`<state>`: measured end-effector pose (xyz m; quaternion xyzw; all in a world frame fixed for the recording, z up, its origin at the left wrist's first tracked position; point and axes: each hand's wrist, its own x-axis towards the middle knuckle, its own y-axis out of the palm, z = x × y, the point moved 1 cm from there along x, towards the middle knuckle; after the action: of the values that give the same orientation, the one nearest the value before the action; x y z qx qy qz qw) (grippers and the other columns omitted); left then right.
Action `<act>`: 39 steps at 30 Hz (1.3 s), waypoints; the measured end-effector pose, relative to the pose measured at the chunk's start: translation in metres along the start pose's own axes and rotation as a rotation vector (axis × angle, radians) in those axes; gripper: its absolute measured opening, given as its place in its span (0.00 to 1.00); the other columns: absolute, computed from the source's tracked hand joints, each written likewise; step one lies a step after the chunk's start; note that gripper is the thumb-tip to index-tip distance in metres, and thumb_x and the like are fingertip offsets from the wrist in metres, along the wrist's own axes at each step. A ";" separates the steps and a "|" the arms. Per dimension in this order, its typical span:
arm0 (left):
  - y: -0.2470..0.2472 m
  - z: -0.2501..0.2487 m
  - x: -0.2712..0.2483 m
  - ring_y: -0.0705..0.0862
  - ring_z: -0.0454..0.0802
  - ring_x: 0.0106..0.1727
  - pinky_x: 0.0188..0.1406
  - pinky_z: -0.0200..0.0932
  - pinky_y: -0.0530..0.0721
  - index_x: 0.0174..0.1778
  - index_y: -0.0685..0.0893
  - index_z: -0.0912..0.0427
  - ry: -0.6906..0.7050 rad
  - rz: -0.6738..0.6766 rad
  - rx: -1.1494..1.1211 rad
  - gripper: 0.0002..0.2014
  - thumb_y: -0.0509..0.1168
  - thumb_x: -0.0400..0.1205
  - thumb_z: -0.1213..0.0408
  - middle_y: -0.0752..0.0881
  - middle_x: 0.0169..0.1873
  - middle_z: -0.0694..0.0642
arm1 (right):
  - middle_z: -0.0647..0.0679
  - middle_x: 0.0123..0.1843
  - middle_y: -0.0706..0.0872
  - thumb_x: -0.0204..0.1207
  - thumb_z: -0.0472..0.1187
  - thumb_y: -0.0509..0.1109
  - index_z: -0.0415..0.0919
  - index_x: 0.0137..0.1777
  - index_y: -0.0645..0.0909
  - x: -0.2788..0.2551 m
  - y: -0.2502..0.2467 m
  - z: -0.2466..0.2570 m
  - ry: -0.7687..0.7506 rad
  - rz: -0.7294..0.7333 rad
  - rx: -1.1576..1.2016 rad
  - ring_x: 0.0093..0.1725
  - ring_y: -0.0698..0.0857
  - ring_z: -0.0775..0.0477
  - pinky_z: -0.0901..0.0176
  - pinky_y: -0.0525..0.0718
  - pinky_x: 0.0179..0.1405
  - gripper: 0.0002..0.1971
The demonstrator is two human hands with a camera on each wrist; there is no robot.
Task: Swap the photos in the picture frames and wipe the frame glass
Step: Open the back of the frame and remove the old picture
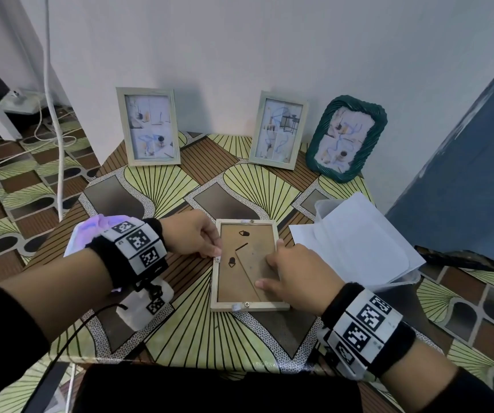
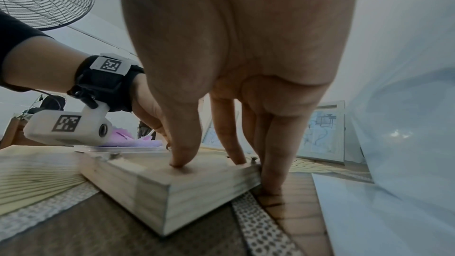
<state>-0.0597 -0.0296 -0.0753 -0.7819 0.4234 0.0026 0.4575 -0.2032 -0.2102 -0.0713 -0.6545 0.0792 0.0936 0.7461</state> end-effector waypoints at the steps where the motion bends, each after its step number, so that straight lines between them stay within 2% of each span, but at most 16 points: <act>1: 0.002 -0.001 0.000 0.87 0.37 0.36 0.46 0.37 0.85 0.41 0.89 0.52 0.000 -0.047 0.027 0.03 0.76 0.76 0.60 0.92 0.35 0.49 | 0.41 0.64 0.77 0.81 0.59 0.66 0.44 0.48 0.76 0.000 0.001 0.000 0.002 -0.001 0.001 0.53 0.80 0.42 0.56 0.69 0.45 0.17; 5: 0.006 -0.004 -0.003 0.87 0.42 0.39 0.44 0.38 0.85 0.39 0.88 0.51 -0.005 -0.142 0.124 0.05 0.77 0.75 0.56 0.90 0.34 0.46 | 0.41 0.64 0.76 0.81 0.59 0.66 0.45 0.45 0.71 -0.002 0.002 0.000 -0.008 -0.022 0.008 0.45 0.74 0.45 0.56 0.68 0.43 0.17; 8: 0.005 -0.003 -0.009 0.85 0.40 0.40 0.40 0.35 0.82 0.38 0.86 0.50 -0.001 -0.161 0.179 0.08 0.76 0.75 0.52 0.88 0.36 0.45 | 0.39 0.69 0.76 0.81 0.61 0.65 0.46 0.44 0.69 -0.002 0.003 -0.002 -0.019 -0.024 -0.018 0.49 0.80 0.42 0.56 0.68 0.43 0.18; 10: 0.006 -0.002 -0.013 0.84 0.42 0.41 0.42 0.38 0.83 0.40 0.85 0.49 0.034 -0.171 0.179 0.07 0.75 0.76 0.52 0.87 0.38 0.46 | 0.38 0.72 0.75 0.80 0.62 0.64 0.47 0.44 0.69 -0.002 0.003 -0.004 -0.023 -0.025 -0.016 0.52 0.81 0.41 0.55 0.69 0.42 0.18; 11: 0.007 -0.002 -0.017 0.83 0.42 0.41 0.43 0.39 0.83 0.43 0.84 0.48 0.061 -0.185 0.174 0.07 0.74 0.76 0.53 0.86 0.38 0.46 | 0.39 0.71 0.76 0.80 0.62 0.65 0.48 0.43 0.69 -0.002 0.003 -0.004 -0.023 -0.029 -0.010 0.49 0.80 0.42 0.55 0.69 0.42 0.18; 13: 0.010 -0.001 -0.023 0.82 0.42 0.42 0.45 0.39 0.83 0.47 0.81 0.47 0.123 -0.233 0.211 0.09 0.74 0.77 0.52 0.84 0.39 0.45 | 0.43 0.64 0.79 0.79 0.62 0.65 0.47 0.42 0.72 -0.002 0.003 -0.006 -0.024 -0.055 0.027 0.44 0.76 0.46 0.56 0.70 0.40 0.18; 15: 0.015 0.000 -0.032 0.79 0.43 0.44 0.45 0.41 0.79 0.47 0.80 0.47 0.179 -0.290 0.366 0.11 0.70 0.78 0.46 0.81 0.41 0.43 | 0.48 0.52 0.82 0.79 0.59 0.66 0.46 0.40 0.77 -0.003 0.003 -0.009 -0.002 -0.109 0.135 0.42 0.78 0.48 0.58 0.70 0.37 0.16; 17: 0.023 0.004 -0.040 0.78 0.42 0.46 0.47 0.42 0.78 0.51 0.83 0.48 0.222 -0.314 0.451 0.14 0.66 0.79 0.42 0.79 0.45 0.42 | 0.54 0.37 0.79 0.78 0.55 0.67 0.51 0.35 0.74 -0.006 0.003 -0.013 0.052 -0.181 0.278 0.37 0.78 0.53 0.63 0.67 0.30 0.14; 18: 0.028 0.006 -0.045 0.78 0.42 0.48 0.49 0.41 0.78 0.54 0.84 0.48 0.230 -0.304 0.454 0.16 0.65 0.79 0.42 0.79 0.48 0.42 | 0.55 0.33 0.77 0.78 0.53 0.67 0.52 0.34 0.73 -0.006 0.003 -0.014 0.068 -0.214 0.323 0.35 0.77 0.54 0.63 0.66 0.28 0.13; 20: 0.037 0.010 -0.053 0.79 0.41 0.56 0.55 0.40 0.79 0.64 0.82 0.47 0.231 -0.279 0.452 0.22 0.64 0.79 0.41 0.80 0.57 0.42 | 0.53 0.32 0.79 0.77 0.49 0.68 0.50 0.34 0.75 -0.007 0.002 -0.017 0.081 -0.266 0.382 0.35 0.79 0.52 0.60 0.72 0.30 0.11; 23: 0.044 0.013 -0.058 0.76 0.42 0.66 0.65 0.39 0.76 0.75 0.76 0.49 0.226 -0.269 0.479 0.28 0.62 0.81 0.40 0.78 0.66 0.44 | 0.50 0.30 0.81 0.75 0.46 0.71 0.49 0.28 0.75 -0.007 0.000 -0.020 0.107 -0.277 0.436 0.32 0.80 0.52 0.58 0.74 0.29 0.15; 25: 0.045 0.012 -0.058 0.75 0.42 0.67 0.67 0.38 0.73 0.76 0.74 0.50 0.230 -0.275 0.494 0.29 0.60 0.82 0.41 0.77 0.68 0.45 | 0.42 0.32 0.84 0.75 0.45 0.71 0.37 0.31 0.81 -0.005 0.002 -0.021 0.141 -0.244 0.421 0.34 0.83 0.45 0.52 0.79 0.33 0.15; 27: 0.045 0.012 -0.058 0.74 0.43 0.69 0.68 0.38 0.73 0.78 0.73 0.50 0.225 -0.277 0.512 0.30 0.59 0.82 0.40 0.76 0.69 0.46 | 0.38 0.33 0.84 0.75 0.44 0.70 0.31 0.32 0.80 -0.003 0.004 -0.020 0.140 -0.214 0.409 0.36 0.83 0.42 0.51 0.80 0.35 0.17; 34: 0.047 0.015 -0.060 0.69 0.43 0.73 0.72 0.45 0.72 0.81 0.66 0.51 0.187 -0.227 0.544 0.36 0.54 0.81 0.34 0.71 0.75 0.44 | 0.49 0.32 0.75 0.78 0.47 0.71 0.45 0.27 0.68 -0.003 0.002 -0.011 0.082 -0.134 0.266 0.37 0.76 0.47 0.58 0.70 0.36 0.21; 37: 0.048 0.017 -0.059 0.66 0.43 0.75 0.72 0.47 0.69 0.82 0.64 0.48 0.145 -0.213 0.578 0.34 0.54 0.82 0.35 0.69 0.77 0.43 | 0.52 0.40 0.72 0.80 0.49 0.70 0.53 0.28 0.61 -0.003 0.004 -0.007 0.038 -0.122 0.229 0.43 0.72 0.50 0.60 0.66 0.42 0.24; 39: 0.049 0.018 -0.059 0.65 0.42 0.76 0.68 0.49 0.65 0.82 0.61 0.46 0.111 -0.223 0.605 0.34 0.53 0.82 0.35 0.67 0.77 0.40 | 0.52 0.45 0.72 0.81 0.48 0.69 0.52 0.30 0.65 -0.002 0.006 -0.007 0.026 -0.115 0.222 0.48 0.73 0.49 0.61 0.66 0.45 0.20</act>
<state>-0.1232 0.0112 -0.0982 -0.6510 0.3411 -0.2158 0.6428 -0.2064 -0.2167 -0.0777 -0.5725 0.0611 0.0329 0.8170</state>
